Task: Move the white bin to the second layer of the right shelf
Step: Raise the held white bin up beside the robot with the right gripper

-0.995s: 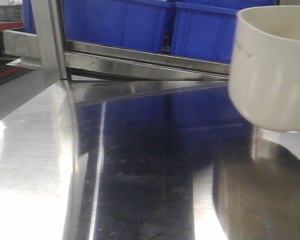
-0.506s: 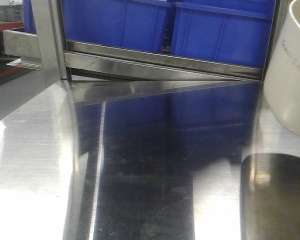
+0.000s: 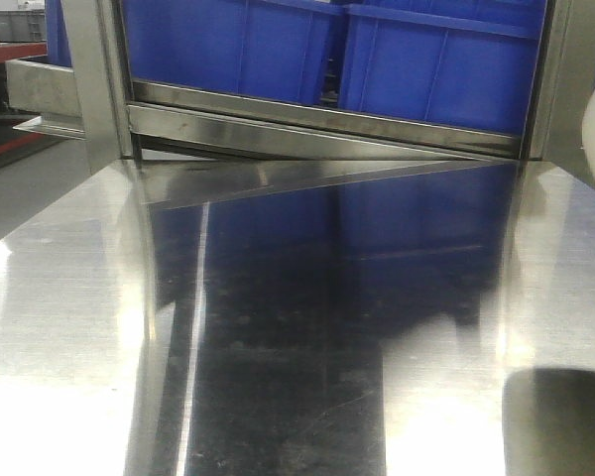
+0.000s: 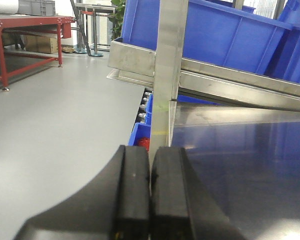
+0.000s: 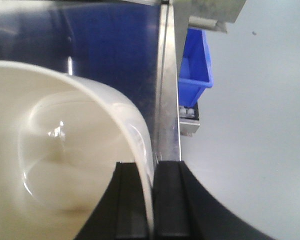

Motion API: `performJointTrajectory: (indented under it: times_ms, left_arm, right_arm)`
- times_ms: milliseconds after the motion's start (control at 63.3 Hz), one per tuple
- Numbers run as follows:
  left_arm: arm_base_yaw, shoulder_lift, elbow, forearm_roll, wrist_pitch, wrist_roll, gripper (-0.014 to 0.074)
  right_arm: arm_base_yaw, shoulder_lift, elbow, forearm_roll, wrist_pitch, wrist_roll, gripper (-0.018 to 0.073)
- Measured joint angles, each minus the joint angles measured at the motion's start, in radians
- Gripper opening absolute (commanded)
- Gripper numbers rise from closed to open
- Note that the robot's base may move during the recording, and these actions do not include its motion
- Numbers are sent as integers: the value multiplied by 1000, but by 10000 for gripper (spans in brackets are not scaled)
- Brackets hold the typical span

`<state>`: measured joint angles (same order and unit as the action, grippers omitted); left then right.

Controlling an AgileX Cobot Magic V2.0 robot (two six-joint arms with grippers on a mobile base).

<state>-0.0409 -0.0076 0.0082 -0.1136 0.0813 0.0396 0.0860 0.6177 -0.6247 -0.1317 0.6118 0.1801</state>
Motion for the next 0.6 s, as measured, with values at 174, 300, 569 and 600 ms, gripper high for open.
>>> performJointTrajectory:
  times_ms: [174,300,569,600]
  left_arm:
    - [0,0,0,0,0,0,85]
    - [0,0,0,0,0,0,85]
    - [0,0,0,0,0,0,85]
    - [0,0,0,0,0,0,85]
  right_arm:
    - [0,-3,0,0,2,0,50]
    - [0,-3,0,-2,4,0,50]
    - [0,-3,0,-2,6,0,50]
    - [0,-3,0,-2,6,0,50]
